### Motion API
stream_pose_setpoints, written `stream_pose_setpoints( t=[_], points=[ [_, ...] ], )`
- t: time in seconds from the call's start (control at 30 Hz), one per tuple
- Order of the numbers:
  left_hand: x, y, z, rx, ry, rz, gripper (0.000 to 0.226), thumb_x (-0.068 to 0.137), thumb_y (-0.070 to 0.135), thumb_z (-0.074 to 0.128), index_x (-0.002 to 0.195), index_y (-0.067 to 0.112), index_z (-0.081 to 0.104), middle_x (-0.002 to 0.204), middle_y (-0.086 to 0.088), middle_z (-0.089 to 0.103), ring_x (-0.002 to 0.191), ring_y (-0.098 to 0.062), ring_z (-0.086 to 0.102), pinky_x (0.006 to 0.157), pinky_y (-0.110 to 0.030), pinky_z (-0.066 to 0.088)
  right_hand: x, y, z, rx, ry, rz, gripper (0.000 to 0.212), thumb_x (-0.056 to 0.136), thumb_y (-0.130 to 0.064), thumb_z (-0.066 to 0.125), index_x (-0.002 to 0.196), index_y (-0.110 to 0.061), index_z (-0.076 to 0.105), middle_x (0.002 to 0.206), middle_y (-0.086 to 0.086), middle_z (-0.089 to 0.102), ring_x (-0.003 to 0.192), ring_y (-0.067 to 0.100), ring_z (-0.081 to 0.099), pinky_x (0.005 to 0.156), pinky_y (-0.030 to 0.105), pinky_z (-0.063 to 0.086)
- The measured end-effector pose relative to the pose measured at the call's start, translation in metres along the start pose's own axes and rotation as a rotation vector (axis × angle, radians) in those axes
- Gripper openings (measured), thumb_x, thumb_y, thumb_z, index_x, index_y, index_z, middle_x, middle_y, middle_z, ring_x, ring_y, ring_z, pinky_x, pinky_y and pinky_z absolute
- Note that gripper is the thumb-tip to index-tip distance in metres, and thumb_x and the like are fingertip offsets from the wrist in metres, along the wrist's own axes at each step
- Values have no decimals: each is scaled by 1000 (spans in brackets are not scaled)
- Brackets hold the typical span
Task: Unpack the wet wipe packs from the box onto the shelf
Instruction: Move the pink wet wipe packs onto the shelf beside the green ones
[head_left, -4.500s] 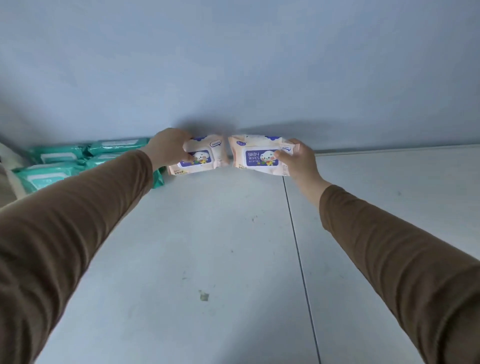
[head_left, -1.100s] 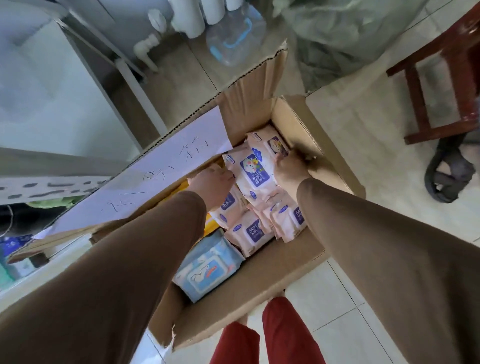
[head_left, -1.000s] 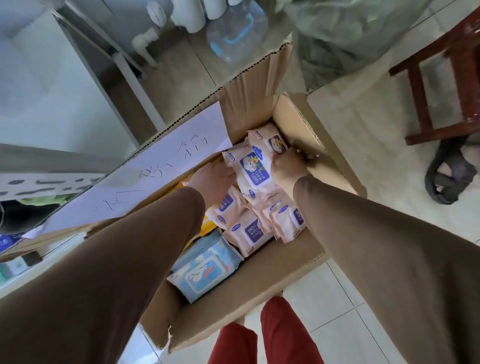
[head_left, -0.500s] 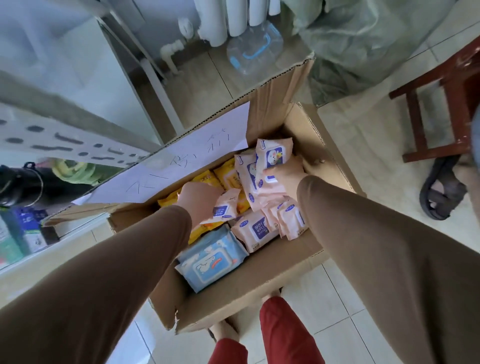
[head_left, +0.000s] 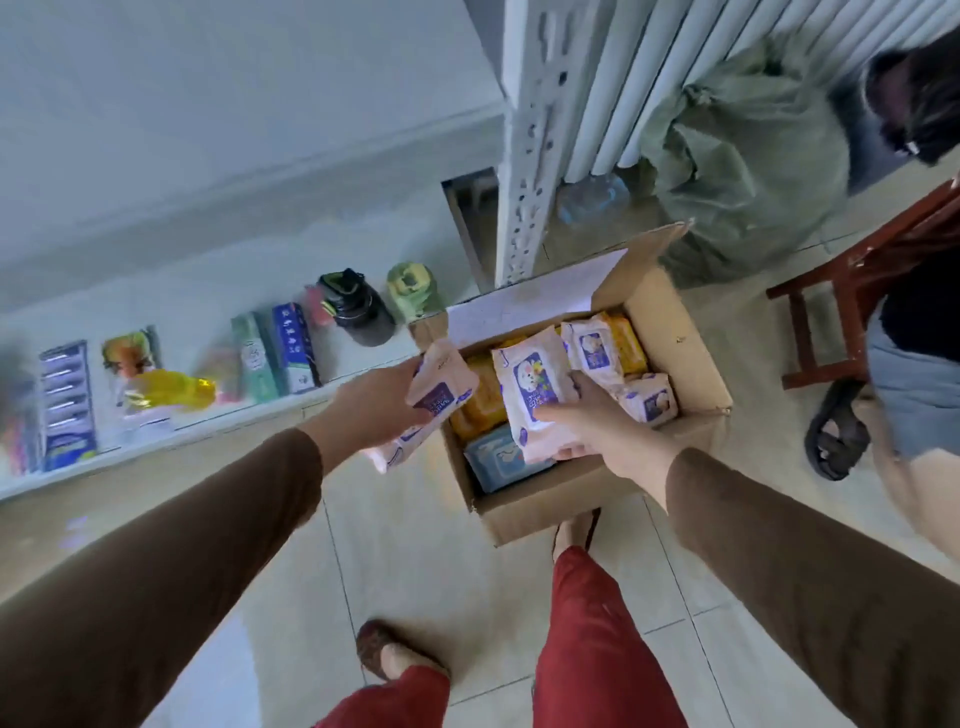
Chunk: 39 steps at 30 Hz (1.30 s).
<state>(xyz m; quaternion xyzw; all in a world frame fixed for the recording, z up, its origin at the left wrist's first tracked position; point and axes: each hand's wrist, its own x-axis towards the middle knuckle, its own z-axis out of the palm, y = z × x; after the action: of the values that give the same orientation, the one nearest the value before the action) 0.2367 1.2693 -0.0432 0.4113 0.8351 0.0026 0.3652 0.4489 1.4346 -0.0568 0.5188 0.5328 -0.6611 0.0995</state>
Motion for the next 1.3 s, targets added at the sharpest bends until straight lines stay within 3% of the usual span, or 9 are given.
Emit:
stream_pose_setpoints(
  t=[0.2, 0.27, 0.4, 0.53, 0.67, 0.87, 1.03, 1.2, 1.3],
  points=[
    [-178, -110, -84, -293, 143, -69, 77, 82, 29, 71, 147, 28, 29, 107, -5, 65, 86, -25, 63, 69, -36, 52, -136, -71, 132, -302, -41, -347, 45, 84, -17, 74, 123, -17, 50, 117, 5, 57, 98, 24, 63, 56, 33, 58],
    [-230, -149, -113, -378, 224, -72, 74, 80, 29, 73, 142, 33, 34, 99, 6, 60, 82, -15, 61, 62, -31, 46, -170, -97, 172, -362, -32, -457, 43, 83, -20, 77, 117, -14, 51, 111, 5, 61, 91, 16, 65, 51, 20, 52],
    [-307, -220, -171, -493, 383, -72, 57, 75, 28, 76, 116, 49, 43, 86, 19, 66, 80, -7, 65, 66, -30, 48, -218, -159, 241, -192, -122, -567, 38, 78, -18, 83, 110, -12, 62, 104, 6, 75, 85, 18, 73, 65, 27, 55],
    [-346, -282, -219, -598, 550, -120, 61, 75, 24, 78, 118, 54, 47, 83, 31, 67, 72, 5, 64, 62, -23, 47, -236, -222, 305, -58, -198, -608, 29, 77, -19, 79, 104, -20, 70, 97, 4, 77, 84, 29, 74, 73, 35, 53],
    [-354, -341, -266, -617, 607, -149, 61, 76, 24, 76, 120, 54, 45, 93, 18, 68, 79, -7, 67, 65, -29, 51, -223, -280, 367, 11, -202, -678, 23, 79, -16, 78, 100, -14, 71, 99, 9, 77, 83, 22, 72, 74, 33, 51],
    [-320, -433, -351, -425, 594, -271, 30, 74, 22, 78, 99, 24, 62, 85, 2, 68, 82, -23, 65, 64, -32, 46, -164, -372, 452, 148, -235, -687, 20, 80, -10, 74, 98, -18, 72, 95, 6, 76, 77, 20, 70, 66, 27, 50],
    [-279, -509, -416, -211, 580, -369, 29, 76, 29, 77, 100, 21, 64, 88, -4, 68, 82, -26, 61, 65, -33, 47, -110, -449, 520, 128, -297, -680, 31, 84, -4, 70, 115, -10, 69, 109, 12, 75, 92, 28, 72, 78, 41, 56],
    [-239, -584, -474, -1, 580, -420, 29, 80, 39, 72, 92, 19, 54, 85, -6, 64, 76, -27, 57, 67, -37, 50, -67, -512, 590, 102, -285, -687, 21, 85, 0, 70, 96, -18, 67, 89, 2, 74, 72, 15, 71, 60, 26, 56],
    [-220, -624, -506, 45, 581, -425, 35, 77, 39, 75, 89, 17, 50, 82, -5, 60, 71, -26, 55, 61, -35, 47, -43, -541, 632, 83, -251, -703, 21, 85, 1, 69, 90, -20, 64, 90, 3, 71, 78, 20, 68, 70, 32, 54]
  ],
)
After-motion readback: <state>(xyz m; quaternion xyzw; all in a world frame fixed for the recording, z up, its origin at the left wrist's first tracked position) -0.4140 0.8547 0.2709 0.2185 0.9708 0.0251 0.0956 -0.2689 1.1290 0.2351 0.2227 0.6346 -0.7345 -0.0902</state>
